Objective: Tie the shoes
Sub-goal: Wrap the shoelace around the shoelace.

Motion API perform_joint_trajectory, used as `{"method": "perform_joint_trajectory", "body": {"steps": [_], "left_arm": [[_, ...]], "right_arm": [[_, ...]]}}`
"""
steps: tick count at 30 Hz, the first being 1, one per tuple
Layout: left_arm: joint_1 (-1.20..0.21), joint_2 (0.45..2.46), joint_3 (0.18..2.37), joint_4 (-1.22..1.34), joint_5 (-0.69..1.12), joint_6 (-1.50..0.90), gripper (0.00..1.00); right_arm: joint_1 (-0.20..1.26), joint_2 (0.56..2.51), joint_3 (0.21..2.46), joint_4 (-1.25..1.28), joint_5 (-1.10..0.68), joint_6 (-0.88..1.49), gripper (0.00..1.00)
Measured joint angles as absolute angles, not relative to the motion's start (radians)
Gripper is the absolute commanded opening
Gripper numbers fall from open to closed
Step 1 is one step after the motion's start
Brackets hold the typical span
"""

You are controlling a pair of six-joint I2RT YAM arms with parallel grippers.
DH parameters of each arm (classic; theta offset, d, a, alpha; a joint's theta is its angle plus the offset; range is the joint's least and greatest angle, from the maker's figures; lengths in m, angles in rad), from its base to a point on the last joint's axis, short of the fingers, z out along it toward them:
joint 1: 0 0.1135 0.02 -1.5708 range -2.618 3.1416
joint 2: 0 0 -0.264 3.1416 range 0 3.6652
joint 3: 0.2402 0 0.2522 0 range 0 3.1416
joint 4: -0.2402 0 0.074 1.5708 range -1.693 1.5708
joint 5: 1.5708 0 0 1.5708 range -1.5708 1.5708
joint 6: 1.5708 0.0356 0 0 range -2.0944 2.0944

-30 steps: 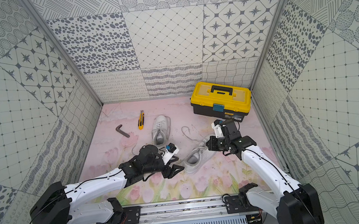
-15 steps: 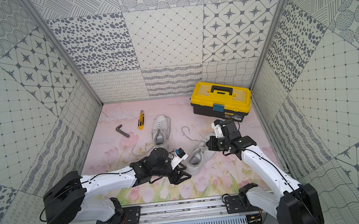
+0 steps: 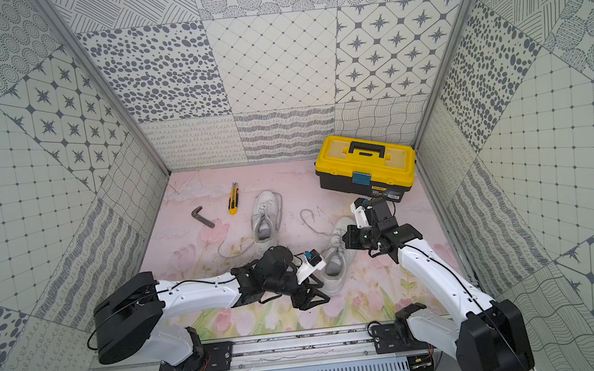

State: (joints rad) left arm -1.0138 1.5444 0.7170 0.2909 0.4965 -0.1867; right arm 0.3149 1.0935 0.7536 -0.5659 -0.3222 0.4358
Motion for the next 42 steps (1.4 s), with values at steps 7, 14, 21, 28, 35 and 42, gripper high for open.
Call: {"method": "perform_joint_trajectory", "body": {"steps": [7,14,21,28,35,42], "left_arm": [[-1.016,1.463,0.714,0.285,0.473,-0.171,0.65],[-0.925,1.294,0.741,0.155,0.404,-0.101,0.7],[-0.779,1.417,0.984,-0.057,0.307,-0.036,0.64],[-0.681,1.761,1.364,-0.246,0.206,0.017,0.58],[-0.63,2.103,1.717,-0.43,0.11,0.044,0.57],[-0.612,2.298,1.915,-0.551,0.045,0.048,0.55]], "right_arm": [[0.315,1.094,0.761,-0.58,-0.3,0.421,0.0],[0.315,1.094,0.773,-0.595,-0.283,0.403,0.0],[0.315,1.094,0.778,-0.598,-0.281,0.393,0.0],[0.315,1.094,0.778,-0.602,-0.28,0.392,0.0],[0.315,1.094,0.783,-0.605,-0.28,0.392,0.0],[0.315,1.095,0.794,-0.606,-0.28,0.392,0.0]]}}
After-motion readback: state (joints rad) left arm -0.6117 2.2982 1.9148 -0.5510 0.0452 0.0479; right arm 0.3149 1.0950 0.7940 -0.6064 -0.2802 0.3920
